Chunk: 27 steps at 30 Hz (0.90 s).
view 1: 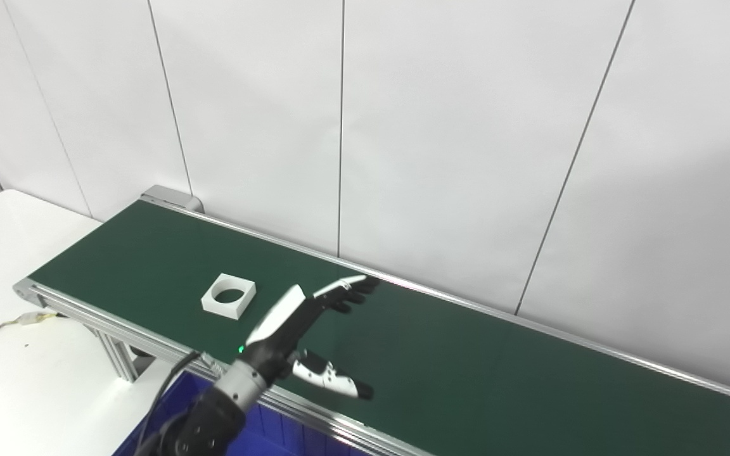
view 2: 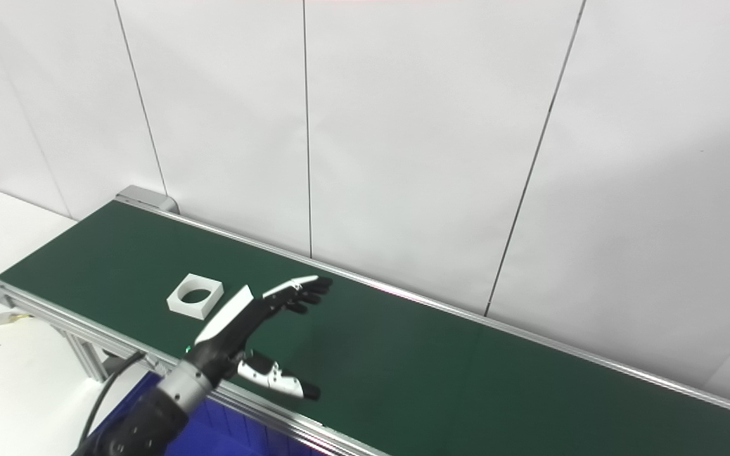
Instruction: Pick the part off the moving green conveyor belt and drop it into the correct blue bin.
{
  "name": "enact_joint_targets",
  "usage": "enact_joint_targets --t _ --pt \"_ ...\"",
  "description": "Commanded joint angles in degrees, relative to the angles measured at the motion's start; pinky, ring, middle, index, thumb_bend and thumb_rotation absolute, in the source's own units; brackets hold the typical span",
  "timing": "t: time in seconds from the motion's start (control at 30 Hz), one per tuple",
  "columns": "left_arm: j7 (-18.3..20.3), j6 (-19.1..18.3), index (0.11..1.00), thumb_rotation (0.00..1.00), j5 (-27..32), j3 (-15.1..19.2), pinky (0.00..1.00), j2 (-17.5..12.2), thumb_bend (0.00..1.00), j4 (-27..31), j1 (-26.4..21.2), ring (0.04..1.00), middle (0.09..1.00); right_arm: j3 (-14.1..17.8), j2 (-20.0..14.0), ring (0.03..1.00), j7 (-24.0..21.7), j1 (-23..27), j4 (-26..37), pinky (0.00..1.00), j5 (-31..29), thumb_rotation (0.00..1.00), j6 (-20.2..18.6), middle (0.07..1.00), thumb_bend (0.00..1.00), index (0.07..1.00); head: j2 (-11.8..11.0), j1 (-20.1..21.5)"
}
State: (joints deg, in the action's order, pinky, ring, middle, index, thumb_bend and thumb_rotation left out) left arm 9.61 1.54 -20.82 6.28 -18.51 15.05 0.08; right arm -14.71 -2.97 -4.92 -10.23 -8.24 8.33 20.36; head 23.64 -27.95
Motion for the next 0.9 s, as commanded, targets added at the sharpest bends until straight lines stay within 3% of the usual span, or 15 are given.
enact_joint_targets --t 0.0,0.2,0.43,0.87 --pt "-1.6 -0.9 0.873 0.08 -2.8 0.5 0.78 -2.4 0.84 0.8 -3.1 0.862 0.875 0.1 0.1 0.873 -0.4 0.7 1.3 0.84 -0.4 0.53 2.4 0.901 0.54 0.953 0.3 0.2" --pt "0.8 -4.1 0.881 0.05 -11.3 -2.7 0.79 -7.8 0.88 -3.5 -6.6 0.887 0.891 0.2 0.2 0.874 -0.6 0.6 1.6 0.85 -0.7 0.53 2.2 0.9 0.55 0.95 1.0 0.5" --pt "3.6 -5.2 0.891 0.01 -19.8 -7.9 0.75 -13.9 0.93 -7.5 -8.3 0.851 0.891 0.3 0.0 0.87 -0.6 0.1 2.3 0.83 -0.4 0.54 2.5 0.897 0.55 0.95 1.8 0.5" --pt "6.0 -7.3 0.874 0.0 -25.6 -9.7 0.76 -19.2 0.93 -10.9 -9.4 0.877 0.904 0.5 -0.3 0.872 -1.3 -0.6 3.6 0.83 -1.3 0.54 2.2 0.901 0.55 0.951 3.1 -0.1"
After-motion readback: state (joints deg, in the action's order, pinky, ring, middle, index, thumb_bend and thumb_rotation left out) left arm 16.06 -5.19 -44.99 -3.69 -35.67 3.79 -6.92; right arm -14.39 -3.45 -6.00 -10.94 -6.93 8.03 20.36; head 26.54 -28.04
